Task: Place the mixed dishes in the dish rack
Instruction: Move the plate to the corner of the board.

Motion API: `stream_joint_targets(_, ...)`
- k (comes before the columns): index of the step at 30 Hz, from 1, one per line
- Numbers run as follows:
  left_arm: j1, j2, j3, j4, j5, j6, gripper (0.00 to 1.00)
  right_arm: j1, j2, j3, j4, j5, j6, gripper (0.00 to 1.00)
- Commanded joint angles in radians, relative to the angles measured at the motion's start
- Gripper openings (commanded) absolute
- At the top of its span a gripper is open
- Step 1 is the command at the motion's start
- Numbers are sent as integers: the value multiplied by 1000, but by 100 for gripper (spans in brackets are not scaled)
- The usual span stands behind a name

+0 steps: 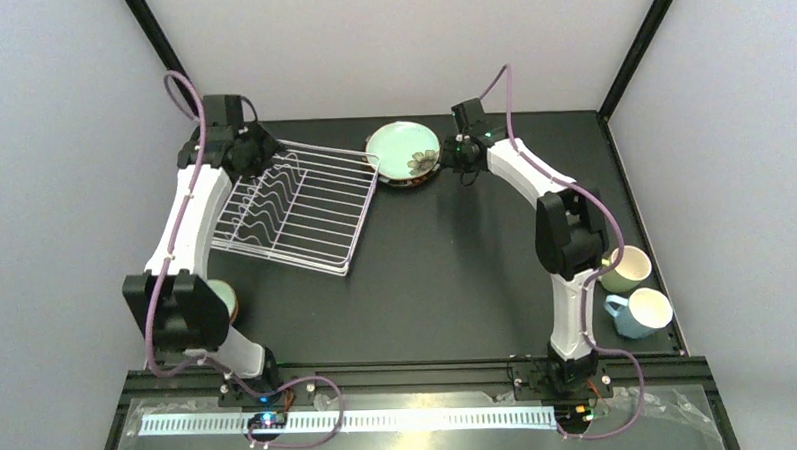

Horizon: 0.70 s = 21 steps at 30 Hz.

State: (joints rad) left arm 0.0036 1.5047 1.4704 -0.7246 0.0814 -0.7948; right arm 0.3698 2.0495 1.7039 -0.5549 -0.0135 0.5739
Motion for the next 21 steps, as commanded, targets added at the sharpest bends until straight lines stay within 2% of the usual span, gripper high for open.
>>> stream_joint_targets(1,-47,163,236,16,-14,49,98,-26,62,101,13,-38,-25,77)
stream_joint_targets(5,-82,380,555,-59,-55,76,98,-30,133,240,-39,-2,-79,77)
stream_joint_targets(8,-92,509,712,-77,-50,76,98,-40,163,294,-66,9,-97,77)
stream_joint_targets(14,-96,719,824,38,-11,71,96,-60,216,341,-90,56,-123,77)
stream_joint_targets(17,-105,840,945,40,-18,92,95,-60,219,333,-61,74,-143,77)
stream_joint_targets(21,-111,950,1029,95,-21,100,95,-60,275,419,-100,79,-152,77)
